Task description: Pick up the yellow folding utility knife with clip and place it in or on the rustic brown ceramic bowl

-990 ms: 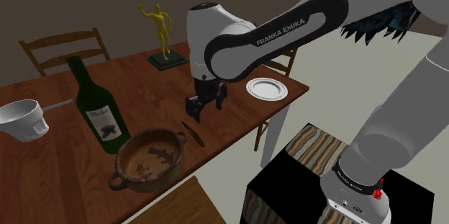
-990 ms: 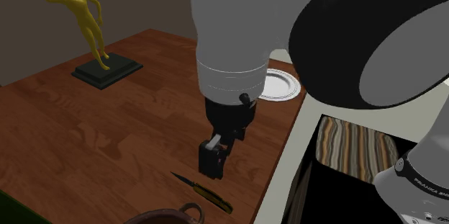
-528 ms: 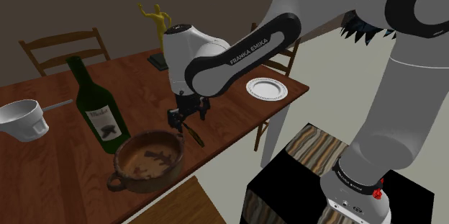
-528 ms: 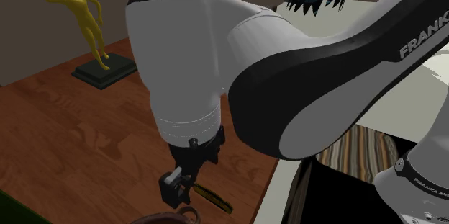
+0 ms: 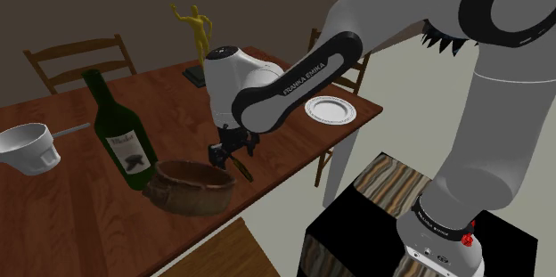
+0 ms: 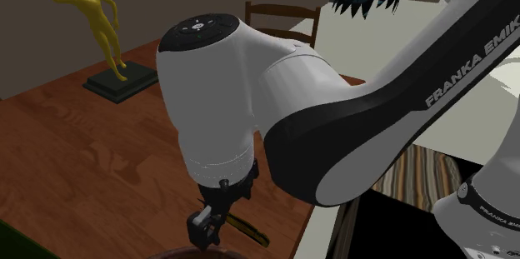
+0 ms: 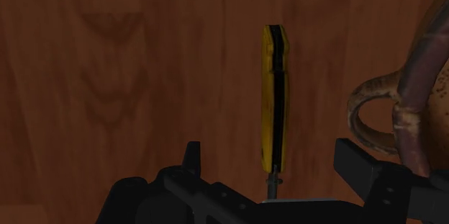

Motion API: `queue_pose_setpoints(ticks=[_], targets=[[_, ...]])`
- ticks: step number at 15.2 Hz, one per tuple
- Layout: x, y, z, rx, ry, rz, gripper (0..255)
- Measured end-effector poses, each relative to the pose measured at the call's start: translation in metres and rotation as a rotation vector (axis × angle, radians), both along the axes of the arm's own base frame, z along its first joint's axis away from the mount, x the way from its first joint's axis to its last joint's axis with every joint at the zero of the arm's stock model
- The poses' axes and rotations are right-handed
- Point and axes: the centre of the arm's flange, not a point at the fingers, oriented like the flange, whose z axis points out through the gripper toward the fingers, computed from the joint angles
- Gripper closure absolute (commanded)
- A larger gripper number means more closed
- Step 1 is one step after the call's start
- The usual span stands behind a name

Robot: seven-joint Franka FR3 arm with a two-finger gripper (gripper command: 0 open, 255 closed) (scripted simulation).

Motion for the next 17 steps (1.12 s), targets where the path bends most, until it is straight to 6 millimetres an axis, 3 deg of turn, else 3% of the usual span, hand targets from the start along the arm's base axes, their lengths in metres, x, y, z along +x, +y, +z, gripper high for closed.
queue_pose_setpoints(ticks=[5, 6, 17], targets=[[0.0026, 0.0003, -0.0013, 0.001, -0.002, -0.001, 0], [0.0022, 0.0007, -0.0011, 0.0, -0.001, -0.002, 255], [-0.0036, 0.0059, -0.0002, 0.001, 0.002, 0.008, 255]])
